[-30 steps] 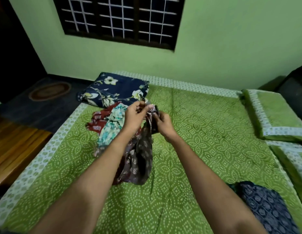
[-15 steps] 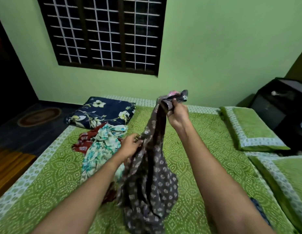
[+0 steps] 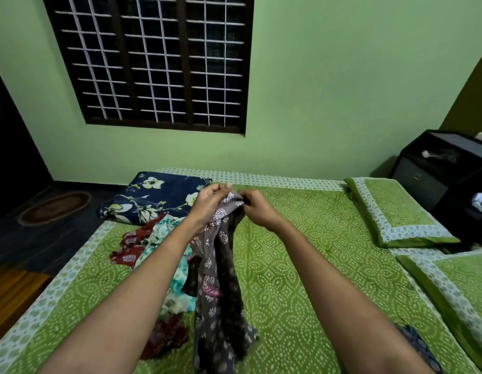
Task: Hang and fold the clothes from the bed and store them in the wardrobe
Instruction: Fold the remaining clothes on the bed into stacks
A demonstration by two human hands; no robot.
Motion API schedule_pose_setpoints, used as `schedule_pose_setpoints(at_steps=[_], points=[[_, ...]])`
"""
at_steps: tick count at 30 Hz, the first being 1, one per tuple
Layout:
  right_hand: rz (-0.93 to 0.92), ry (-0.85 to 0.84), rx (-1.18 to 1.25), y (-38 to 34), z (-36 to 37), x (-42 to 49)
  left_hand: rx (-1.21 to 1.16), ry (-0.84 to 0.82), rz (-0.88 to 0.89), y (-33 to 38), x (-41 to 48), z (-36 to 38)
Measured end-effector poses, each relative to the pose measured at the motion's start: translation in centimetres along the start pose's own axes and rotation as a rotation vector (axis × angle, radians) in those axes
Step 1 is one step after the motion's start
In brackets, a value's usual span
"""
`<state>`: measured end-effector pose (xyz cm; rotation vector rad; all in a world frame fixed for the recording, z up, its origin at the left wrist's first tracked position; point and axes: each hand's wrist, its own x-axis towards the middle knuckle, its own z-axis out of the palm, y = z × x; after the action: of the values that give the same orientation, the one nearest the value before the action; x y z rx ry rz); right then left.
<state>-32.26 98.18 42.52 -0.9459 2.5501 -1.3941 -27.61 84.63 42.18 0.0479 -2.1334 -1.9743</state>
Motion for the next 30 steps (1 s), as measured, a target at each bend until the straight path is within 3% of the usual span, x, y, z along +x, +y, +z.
schedule_pose_setpoints(at_steps=[5,11,15,17,19,21,23,26,27,28,30], points=[[-0.042,0.336,-0.049,-2.8,-1.8,2.7,0.783,-0.104,0.078,-1.4,2.3,-3.7],[0.026,0.539,0.256,-3.9,-4.2,4.9,0.821,0.018,-0.029,-3.8,3.1,-6.1],[0.205,0.463,0.114,-2.7,-4.9,4.5,0.697,0.010,-0.109,-3.7,4.0,-7.0],[0.404,0.338,0.096,-1.8,-5.3,4.2,0.687,-0.130,-0.170,-2.5,4.7,-7.4],[0.569,0.082,0.097,-1.4,-5.8,3.6,0.642,-0.328,-0.310,-0.6,4.9,-7.6],[0.615,-0.088,0.172,-1.8,-6.1,2.6,0.377,-0.500,-0.474,2.0,4.3,-7.2],[0.508,0.009,0.466,-2.2,-6.7,1.9,-0.176,-0.518,-0.430,4.4,4.0,-6.6],[0.292,0.233,1.433,-2.1,-8.0,3.2,-0.977,-0.442,-0.236,5.4,5.1,-6.9],[0.313,0.274,1.532,-1.6,-7.7,3.8,-1.014,-0.434,-0.288,4.4,5.3,-7.1],[0.401,0.271,1.415,-0.7,-7.0,4.1,-0.886,-0.425,-0.387,2.9,5.2,-7.2],[0.563,0.039,1.071,1.8,-5.2,3.7,-0.554,-0.565,-0.592,-1.3,3.8,-7.2]])
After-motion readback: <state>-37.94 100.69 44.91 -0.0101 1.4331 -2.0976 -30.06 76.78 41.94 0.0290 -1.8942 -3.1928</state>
